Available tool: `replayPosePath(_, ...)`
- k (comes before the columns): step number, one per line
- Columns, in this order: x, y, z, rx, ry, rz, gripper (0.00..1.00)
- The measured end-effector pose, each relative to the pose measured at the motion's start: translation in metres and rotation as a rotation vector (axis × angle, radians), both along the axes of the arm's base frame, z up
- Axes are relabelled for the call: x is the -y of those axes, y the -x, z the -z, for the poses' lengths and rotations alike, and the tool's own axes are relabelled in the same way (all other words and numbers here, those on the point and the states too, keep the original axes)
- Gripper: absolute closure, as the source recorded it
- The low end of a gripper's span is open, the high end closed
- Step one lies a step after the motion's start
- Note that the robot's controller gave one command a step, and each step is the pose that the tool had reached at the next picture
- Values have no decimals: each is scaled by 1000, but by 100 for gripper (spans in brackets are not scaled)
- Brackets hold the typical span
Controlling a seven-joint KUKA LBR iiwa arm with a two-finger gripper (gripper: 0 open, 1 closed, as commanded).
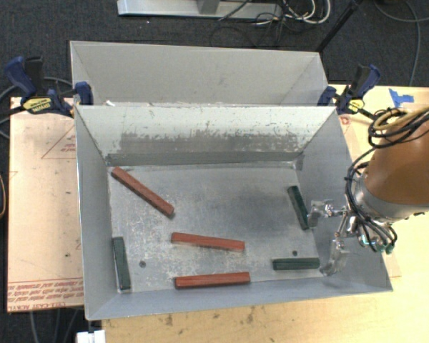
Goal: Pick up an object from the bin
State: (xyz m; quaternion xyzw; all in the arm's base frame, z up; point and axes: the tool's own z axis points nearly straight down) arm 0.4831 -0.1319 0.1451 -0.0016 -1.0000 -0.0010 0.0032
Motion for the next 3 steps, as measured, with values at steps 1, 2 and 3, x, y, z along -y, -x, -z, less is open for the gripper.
replayPosePath(1,-49,-1,75,20,2,-67,0)
replayPosePath(2,-47,2,74,9,1,-64,100)
replayPosePath(3,-35,-13,-61,17,4,-98,100)
